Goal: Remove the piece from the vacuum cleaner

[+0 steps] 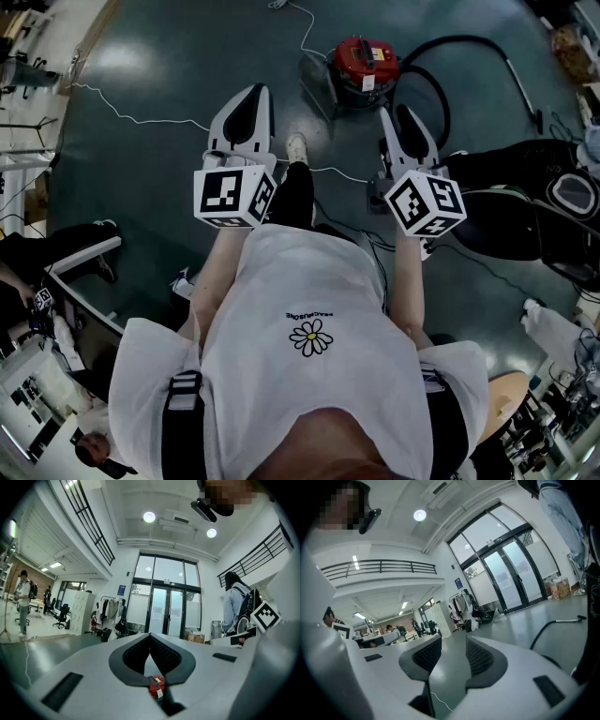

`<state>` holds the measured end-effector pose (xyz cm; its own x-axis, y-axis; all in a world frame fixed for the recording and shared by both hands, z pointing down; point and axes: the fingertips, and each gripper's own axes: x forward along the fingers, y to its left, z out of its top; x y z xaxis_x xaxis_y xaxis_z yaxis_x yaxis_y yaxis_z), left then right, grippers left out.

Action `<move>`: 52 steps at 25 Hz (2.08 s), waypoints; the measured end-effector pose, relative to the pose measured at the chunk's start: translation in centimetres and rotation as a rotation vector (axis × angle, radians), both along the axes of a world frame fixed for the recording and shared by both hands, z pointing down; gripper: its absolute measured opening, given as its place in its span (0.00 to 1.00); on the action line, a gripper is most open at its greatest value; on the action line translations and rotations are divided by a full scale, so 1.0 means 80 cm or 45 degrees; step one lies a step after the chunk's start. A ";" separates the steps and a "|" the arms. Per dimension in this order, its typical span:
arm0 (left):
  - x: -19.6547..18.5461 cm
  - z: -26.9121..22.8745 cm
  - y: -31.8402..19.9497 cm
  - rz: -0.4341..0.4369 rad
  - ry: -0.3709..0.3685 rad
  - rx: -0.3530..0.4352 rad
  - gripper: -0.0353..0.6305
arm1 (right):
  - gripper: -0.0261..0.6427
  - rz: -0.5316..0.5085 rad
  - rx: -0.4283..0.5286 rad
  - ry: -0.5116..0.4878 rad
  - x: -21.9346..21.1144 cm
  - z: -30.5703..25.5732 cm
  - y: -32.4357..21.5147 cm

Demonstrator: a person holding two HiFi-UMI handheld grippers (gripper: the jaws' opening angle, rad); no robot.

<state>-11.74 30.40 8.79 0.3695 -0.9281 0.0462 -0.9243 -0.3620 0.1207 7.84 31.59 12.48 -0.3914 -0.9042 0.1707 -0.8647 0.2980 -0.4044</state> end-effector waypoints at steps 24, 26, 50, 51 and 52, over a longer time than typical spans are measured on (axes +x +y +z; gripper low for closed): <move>0.037 0.207 -0.386 -0.042 0.053 -0.397 0.06 | 0.06 -0.139 -0.516 0.211 0.021 0.215 -0.360; 0.046 0.233 -0.412 -0.006 0.061 -0.467 0.06 | 0.06 -0.159 -0.557 0.216 0.022 0.236 -0.382; 0.090 0.804 -0.497 -0.526 0.536 -1.580 0.43 | 0.06 -0.666 -0.945 0.768 0.001 0.700 -0.532; 0.093 0.809 -0.499 -0.516 0.515 -1.593 0.43 | 0.06 -0.669 -0.951 0.762 0.002 0.703 -0.534; 0.096 0.815 -0.499 -0.513 0.492 -1.612 0.43 | 0.06 -0.675 -0.961 0.760 0.003 0.706 -0.535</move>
<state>-4.08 -9.56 74.03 0.2707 -0.3759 0.8862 -0.7708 0.4669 0.4334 8.11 -11.17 68.94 -0.3700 -0.2288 0.9004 -0.8173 0.5411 -0.1983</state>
